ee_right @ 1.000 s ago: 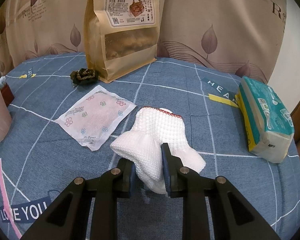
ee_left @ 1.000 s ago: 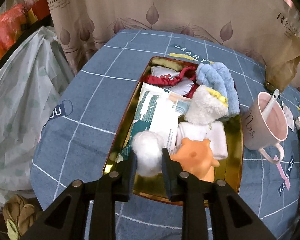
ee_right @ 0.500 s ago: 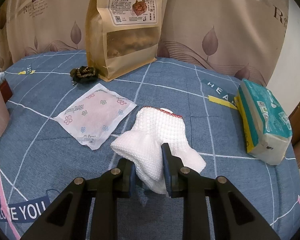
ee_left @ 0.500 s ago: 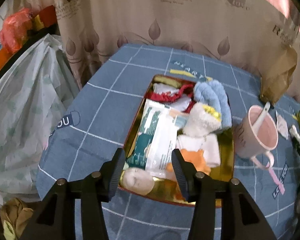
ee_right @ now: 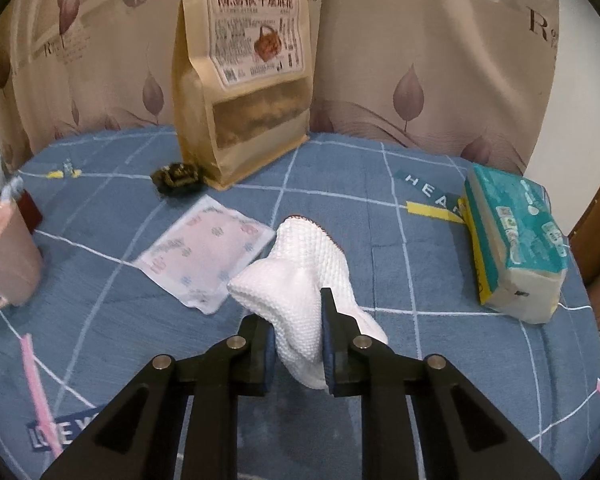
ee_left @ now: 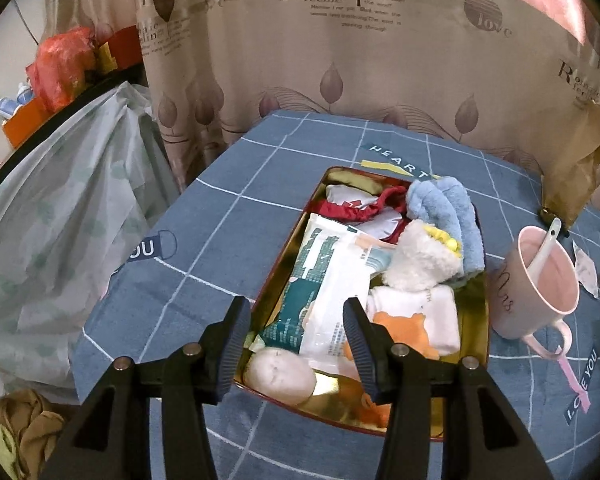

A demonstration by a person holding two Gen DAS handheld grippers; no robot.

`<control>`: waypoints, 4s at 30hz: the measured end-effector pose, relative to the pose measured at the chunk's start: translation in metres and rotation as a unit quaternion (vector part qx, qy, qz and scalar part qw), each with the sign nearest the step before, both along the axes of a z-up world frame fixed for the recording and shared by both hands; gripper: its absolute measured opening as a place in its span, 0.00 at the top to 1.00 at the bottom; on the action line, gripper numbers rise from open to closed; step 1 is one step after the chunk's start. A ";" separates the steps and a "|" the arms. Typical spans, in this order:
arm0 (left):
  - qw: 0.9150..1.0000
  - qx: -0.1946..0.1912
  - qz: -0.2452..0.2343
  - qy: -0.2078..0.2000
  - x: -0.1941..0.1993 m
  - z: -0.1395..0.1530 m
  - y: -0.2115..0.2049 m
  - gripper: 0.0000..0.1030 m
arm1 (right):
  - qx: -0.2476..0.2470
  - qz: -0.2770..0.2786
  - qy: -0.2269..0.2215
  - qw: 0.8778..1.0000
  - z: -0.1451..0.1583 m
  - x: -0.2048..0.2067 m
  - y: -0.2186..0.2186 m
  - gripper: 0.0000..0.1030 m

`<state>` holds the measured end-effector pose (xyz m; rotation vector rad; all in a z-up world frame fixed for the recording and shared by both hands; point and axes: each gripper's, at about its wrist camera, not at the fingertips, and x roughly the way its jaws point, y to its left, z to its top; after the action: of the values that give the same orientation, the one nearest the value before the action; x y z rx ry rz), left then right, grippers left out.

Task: Organize soft objects
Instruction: 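Lower the cotton ball into the tray and open the left gripper, then carry the white mesh sock with the right gripper over the tray, then open the right gripper to drop the sock and lift away, then grasp the pink-flowered pad with the right gripper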

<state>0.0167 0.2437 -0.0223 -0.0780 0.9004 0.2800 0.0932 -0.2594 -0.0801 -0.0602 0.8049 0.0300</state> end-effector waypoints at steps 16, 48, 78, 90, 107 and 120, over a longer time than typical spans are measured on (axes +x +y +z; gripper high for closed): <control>0.999 -0.015 0.038 -0.021 -0.012 0.010 0.031 0.50 | 0.032 0.144 -0.051 0.988 0.087 -0.020 0.135 0.83; 0.996 -0.045 0.070 -0.033 -0.020 0.021 0.067 0.48 | 0.021 0.367 0.024 0.930 0.025 -0.027 0.401 0.83; 0.996 -0.046 0.066 -0.033 -0.019 0.019 0.061 0.48 | 0.073 0.312 -0.065 0.945 0.105 -0.046 0.320 0.19; 0.998 -0.026 0.059 -0.025 -0.017 0.016 0.054 0.48 | 0.011 0.088 -0.021 0.996 0.050 -0.007 0.127 0.18; 1.000 -0.005 0.006 -0.011 -0.006 0.022 0.003 0.48 | 0.012 -0.041 0.043 0.998 -0.028 0.072 0.076 0.18; 0.991 -0.012 -0.133 -0.018 0.042 0.047 -0.128 0.48 | 0.042 -0.032 0.055 0.997 -0.038 0.078 0.073 0.48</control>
<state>0.0589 0.1161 0.0243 0.0147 0.8672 0.0199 0.1709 -0.1863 -0.1177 0.0466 0.9149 0.0058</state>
